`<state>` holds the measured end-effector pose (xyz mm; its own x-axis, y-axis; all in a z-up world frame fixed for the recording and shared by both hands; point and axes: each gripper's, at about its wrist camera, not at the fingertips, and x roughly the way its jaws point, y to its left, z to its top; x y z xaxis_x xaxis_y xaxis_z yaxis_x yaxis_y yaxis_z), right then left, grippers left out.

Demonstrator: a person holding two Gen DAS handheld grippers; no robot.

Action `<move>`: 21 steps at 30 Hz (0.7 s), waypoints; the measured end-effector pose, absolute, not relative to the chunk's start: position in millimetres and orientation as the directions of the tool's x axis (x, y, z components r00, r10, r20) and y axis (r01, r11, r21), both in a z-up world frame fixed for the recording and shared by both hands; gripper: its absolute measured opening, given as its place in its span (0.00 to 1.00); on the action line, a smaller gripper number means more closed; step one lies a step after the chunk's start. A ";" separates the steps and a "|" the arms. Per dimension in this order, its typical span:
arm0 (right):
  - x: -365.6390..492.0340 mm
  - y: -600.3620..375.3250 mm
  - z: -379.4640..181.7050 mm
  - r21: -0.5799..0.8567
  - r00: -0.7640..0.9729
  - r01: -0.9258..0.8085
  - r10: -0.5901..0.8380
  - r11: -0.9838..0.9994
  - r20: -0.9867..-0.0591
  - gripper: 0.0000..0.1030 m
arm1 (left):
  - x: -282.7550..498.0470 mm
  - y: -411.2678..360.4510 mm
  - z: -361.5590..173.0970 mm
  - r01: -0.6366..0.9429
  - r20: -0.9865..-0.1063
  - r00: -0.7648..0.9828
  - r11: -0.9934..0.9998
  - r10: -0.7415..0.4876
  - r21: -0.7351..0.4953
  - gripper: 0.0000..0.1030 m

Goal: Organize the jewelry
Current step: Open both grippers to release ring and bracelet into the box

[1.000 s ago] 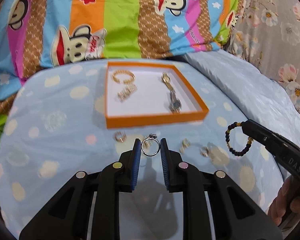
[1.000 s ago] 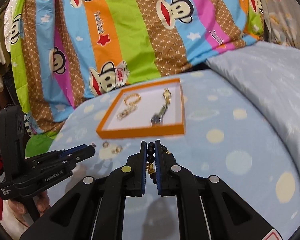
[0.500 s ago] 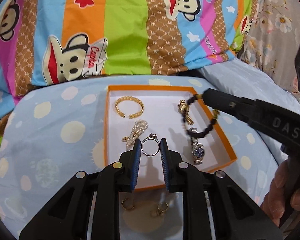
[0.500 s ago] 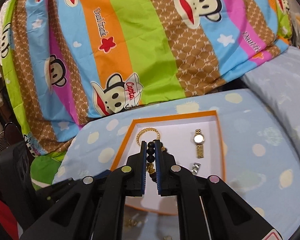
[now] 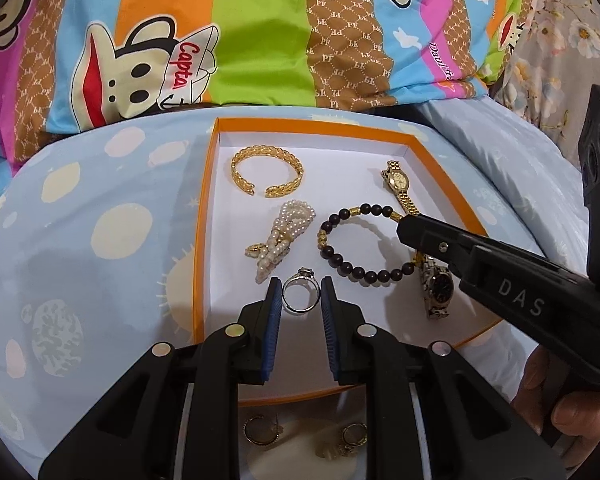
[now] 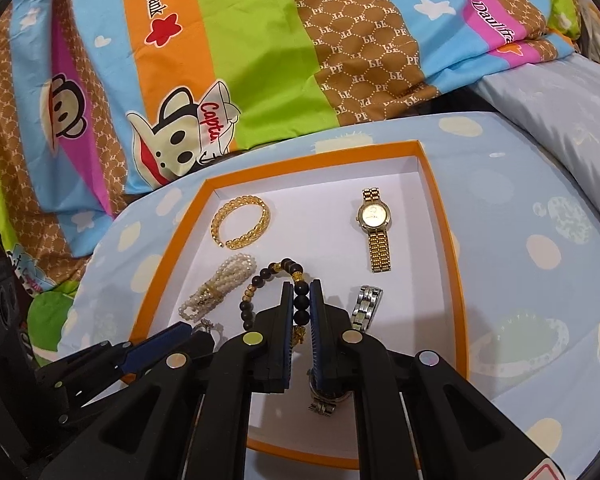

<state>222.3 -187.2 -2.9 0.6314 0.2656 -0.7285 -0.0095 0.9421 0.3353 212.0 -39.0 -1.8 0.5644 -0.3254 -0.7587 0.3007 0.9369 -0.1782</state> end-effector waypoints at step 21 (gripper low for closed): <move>114.3 -224.7 33.9 0.303 0.757 0.045 0.165 0.952 -0.632 0.16 | 162.6 31.3 45.7 0.172 -0.646 0.707 0.956 -0.288 -0.237 0.36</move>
<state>114.3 -224.7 33.9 0.7571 0.1650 -0.6321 0.0452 0.9520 0.3027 162.6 31.3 45.7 0.7069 -0.2876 -0.6462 0.1723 0.9561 -0.2370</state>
